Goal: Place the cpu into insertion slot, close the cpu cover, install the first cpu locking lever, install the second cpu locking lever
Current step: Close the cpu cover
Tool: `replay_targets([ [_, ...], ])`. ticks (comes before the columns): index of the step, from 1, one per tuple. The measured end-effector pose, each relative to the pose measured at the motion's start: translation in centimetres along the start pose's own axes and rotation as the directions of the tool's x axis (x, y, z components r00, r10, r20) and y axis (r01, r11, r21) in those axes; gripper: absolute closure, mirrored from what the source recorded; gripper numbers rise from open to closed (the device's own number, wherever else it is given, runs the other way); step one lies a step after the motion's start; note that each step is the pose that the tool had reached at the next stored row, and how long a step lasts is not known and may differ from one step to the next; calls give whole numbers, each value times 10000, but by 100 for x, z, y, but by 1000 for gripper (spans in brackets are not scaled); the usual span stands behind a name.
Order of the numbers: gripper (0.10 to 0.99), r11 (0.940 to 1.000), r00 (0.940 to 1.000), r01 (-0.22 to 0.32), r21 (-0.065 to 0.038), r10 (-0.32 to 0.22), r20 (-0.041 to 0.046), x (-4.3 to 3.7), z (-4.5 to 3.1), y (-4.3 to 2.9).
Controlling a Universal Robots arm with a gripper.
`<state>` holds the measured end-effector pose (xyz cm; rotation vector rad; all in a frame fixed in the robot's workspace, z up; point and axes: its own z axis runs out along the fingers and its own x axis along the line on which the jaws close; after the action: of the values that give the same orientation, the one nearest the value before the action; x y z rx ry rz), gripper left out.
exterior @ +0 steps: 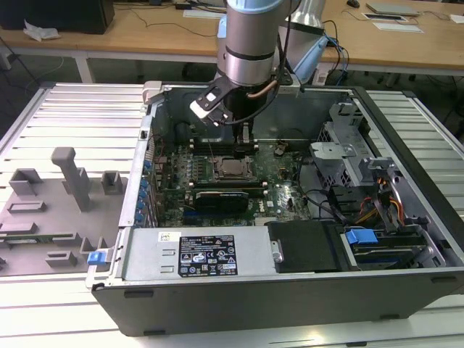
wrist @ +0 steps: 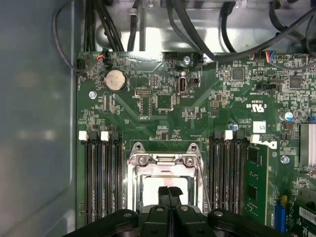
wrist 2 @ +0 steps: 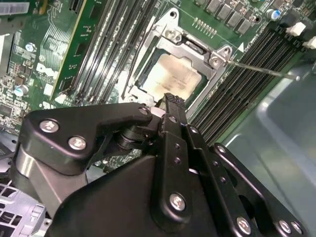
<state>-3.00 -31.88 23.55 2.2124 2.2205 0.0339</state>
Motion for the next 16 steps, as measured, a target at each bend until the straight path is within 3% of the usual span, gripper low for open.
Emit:
replay_targets([
  [2, 980, 10000, 10000, 0, -28, 0, 1, 0, 39, -52],
  [6, 980, 10000, 10000, 14, -28, -14, 4, 0, 39, -52],
  [10, 980, 9980, 9980, 625, -19, -625, 92, 0, 40, -52],
  [13, 980, 9920, 9919, 1262, -5, -1262, 172, 0, 40, -52],
  [16, 980, 9778, 9773, 2095, 31, -2095, 320, 0, 39, -52],
])
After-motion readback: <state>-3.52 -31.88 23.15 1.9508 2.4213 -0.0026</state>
